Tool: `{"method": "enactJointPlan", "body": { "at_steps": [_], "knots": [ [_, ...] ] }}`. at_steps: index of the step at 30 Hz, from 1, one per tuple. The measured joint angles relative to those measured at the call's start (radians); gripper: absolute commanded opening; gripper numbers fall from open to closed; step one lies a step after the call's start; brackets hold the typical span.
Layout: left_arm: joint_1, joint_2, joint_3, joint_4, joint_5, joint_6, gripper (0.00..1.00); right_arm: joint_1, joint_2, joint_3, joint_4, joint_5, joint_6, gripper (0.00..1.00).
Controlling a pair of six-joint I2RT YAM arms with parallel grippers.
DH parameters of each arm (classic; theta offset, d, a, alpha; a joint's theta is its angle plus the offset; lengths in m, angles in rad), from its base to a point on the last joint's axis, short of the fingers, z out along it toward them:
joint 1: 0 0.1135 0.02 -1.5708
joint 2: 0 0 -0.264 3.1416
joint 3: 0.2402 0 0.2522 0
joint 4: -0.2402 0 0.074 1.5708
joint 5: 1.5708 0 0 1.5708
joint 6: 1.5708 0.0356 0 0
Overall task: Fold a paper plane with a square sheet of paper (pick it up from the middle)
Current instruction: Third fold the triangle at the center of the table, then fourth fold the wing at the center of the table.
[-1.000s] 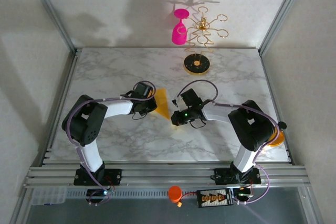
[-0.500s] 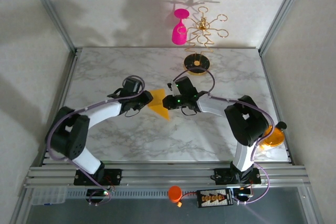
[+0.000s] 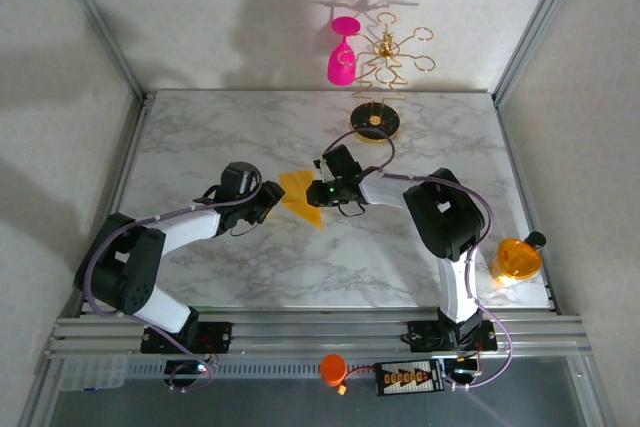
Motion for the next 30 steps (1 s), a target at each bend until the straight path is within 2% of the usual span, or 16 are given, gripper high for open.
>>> {"method": "enactJointPlan", "body": {
  "at_steps": [4, 7, 14, 30],
  "knots": [
    [-0.004, 0.041, 0.002, 0.019, 0.027, -0.011, 0.42, -0.002, 0.005, 0.006, -0.003, 0.012, 0.004, 0.21],
    [-0.004, 0.071, 0.005, 0.026, 0.043, -0.012, 0.42, -0.002, 0.005, 0.006, -0.002, 0.016, 0.016, 0.22],
    [-0.004, 0.138, 0.043, 0.035, 0.068, -0.012, 0.3, -0.002, 0.006, 0.006, -0.002, 0.02, 0.024, 0.22],
    [-0.004, 0.215, 0.088, 0.056, 0.125, 0.026, 0.32, -0.003, 0.006, 0.005, -0.002, 0.02, 0.026, 0.2]
  ]
}}
